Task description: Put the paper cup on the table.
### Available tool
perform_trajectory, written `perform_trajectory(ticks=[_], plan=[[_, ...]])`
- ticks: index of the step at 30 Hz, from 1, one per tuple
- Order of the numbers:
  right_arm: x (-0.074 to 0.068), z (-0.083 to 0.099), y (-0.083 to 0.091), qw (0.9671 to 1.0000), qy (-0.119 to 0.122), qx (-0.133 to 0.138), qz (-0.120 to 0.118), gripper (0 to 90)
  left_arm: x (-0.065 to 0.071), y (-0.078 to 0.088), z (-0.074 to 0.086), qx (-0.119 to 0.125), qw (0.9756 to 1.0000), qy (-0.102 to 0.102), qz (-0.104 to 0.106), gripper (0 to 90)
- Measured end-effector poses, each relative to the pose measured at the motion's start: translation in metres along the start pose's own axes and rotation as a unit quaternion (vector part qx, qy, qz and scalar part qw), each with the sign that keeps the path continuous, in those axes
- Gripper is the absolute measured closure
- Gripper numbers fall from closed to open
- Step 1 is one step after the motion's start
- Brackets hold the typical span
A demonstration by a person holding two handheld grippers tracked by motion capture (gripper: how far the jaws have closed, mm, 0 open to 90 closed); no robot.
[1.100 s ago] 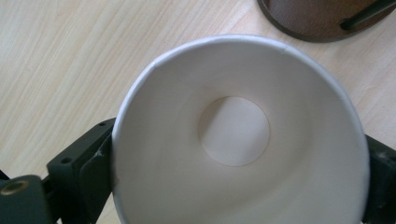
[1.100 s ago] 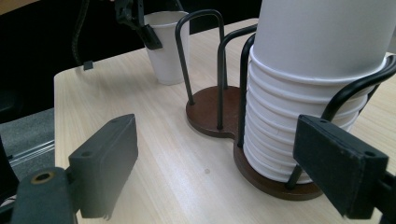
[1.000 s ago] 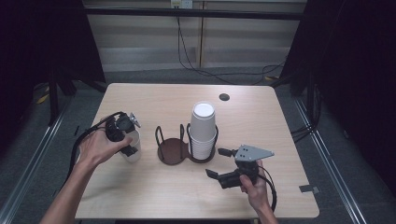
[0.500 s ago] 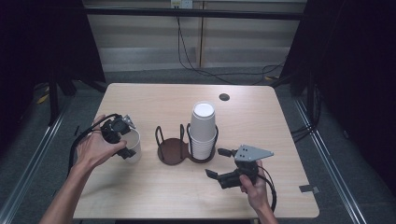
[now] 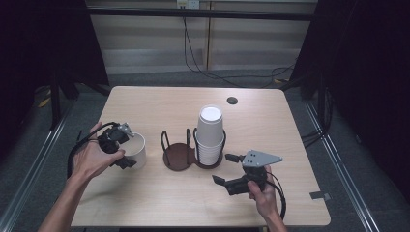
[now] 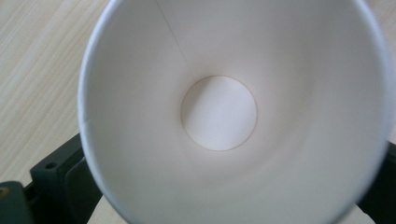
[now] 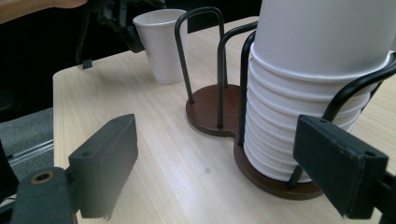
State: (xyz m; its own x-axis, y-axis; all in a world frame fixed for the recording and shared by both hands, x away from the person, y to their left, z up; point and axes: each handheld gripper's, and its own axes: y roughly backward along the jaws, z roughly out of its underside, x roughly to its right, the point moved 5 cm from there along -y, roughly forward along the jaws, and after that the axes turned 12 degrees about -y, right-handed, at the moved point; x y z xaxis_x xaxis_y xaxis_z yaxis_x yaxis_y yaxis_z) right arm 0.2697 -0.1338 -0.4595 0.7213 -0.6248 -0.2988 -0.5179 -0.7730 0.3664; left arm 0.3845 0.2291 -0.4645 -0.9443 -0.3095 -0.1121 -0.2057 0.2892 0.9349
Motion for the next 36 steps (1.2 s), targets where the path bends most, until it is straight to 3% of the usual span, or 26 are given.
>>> perform_trajectory(ticks=[6,9,13,14,15,17,26,27,29,36], plan=[[0.0,0.0,0.0,1.0,0.001,0.001,-0.001,14.0,0.0,0.002,0.007,0.016,0.9997,0.015,-0.006,1.5],[0.001,0.0,0.0,1.0,-0.002,0.001,0.0,14.0,0.002,0.003,0.009,0.027,0.9994,0.018,0.006,8.4],[0.0,0.0,0.001,1.0,-0.001,0.001,-0.001,14.0,0.004,0.006,0.014,0.033,0.9993,0.019,0.0,10.9],[0.0,0.0,0.001,1.0,-0.001,0.001,0.0,14.0,0.006,0.005,0.014,0.039,0.9988,0.031,0.001,11.8],[0.0,0.0,0.001,1.0,-0.001,0.002,0.0,14.0,0.006,0.006,0.016,0.032,0.9993,0.02,0.004,12.9],[0.0,0.0,0.001,1.0,-0.001,0.002,0.001,14.0,0.008,0.006,0.02,0.041,0.9987,0.029,0.001,15.3],[0.001,0.0,0.001,1.0,-0.003,0.003,0.001,14.0,0.015,0.011,0.031,0.059,0.9974,0.043,-0.002,15.4],[0.001,0.0,0.002,1.0,-0.002,0.003,0.002,14.0,0.016,0.011,0.035,0.071,0.996,0.053,-0.006,15.4],[0.002,0.0,0.002,1.0,-0.002,0.004,0.003,14.0,0.017,0.011,0.037,0.079,0.9954,0.053,-0.004,15.5],[0.002,0.001,0.002,1.0,-0.004,0.002,0.004,14.0,0.023,0.013,0.045,0.087,0.9938,0.067,-0.011,16.2]])
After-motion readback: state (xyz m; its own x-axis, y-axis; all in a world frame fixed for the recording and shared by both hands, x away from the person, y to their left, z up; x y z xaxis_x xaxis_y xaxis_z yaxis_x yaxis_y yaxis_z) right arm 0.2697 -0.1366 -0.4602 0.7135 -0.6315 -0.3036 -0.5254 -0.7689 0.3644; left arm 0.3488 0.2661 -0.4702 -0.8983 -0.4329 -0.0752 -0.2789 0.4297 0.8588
